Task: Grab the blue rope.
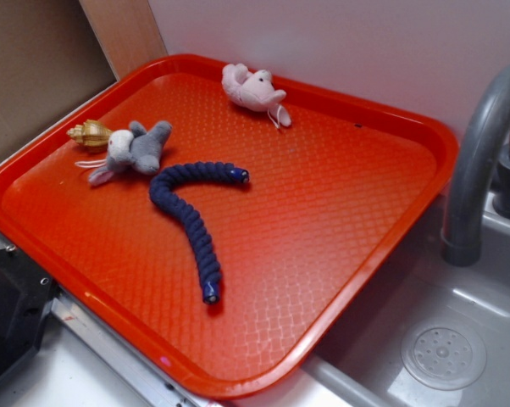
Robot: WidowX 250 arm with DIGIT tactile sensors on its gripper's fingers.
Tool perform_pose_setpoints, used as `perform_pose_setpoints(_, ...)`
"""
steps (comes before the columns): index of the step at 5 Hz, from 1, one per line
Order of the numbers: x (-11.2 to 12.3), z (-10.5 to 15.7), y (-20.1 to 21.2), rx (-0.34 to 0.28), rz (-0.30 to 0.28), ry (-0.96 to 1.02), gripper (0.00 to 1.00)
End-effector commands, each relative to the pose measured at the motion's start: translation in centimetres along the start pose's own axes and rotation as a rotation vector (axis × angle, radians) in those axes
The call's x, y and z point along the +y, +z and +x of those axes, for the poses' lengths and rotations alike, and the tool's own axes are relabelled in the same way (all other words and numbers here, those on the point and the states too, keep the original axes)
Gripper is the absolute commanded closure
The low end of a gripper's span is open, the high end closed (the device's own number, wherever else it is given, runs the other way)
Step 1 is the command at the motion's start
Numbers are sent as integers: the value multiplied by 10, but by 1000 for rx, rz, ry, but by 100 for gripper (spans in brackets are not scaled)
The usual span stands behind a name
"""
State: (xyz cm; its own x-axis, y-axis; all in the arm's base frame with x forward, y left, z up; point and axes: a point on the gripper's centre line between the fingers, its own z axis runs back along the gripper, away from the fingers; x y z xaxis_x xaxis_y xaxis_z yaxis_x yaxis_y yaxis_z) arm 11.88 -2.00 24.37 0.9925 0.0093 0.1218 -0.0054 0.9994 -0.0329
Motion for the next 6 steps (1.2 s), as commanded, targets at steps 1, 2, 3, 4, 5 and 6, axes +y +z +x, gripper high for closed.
perform_pose_setpoints(1, 0, 0, 0, 0, 0, 0, 0)
perform_pose_setpoints(2, 0, 9, -7, -5, 32, 248, 0)
perform_pose_setpoints(3, -4, 22, -25, -53, 33, 477, 0)
perform_pose_setpoints(4, -14, 32, -50, -101, 46, 608, 0)
perform_pose_setpoints(5, -20, 44, -79, -128, -1, 656, 0)
perform_pose_setpoints(6, -23, 56, -101, -135, -39, 685, 0)
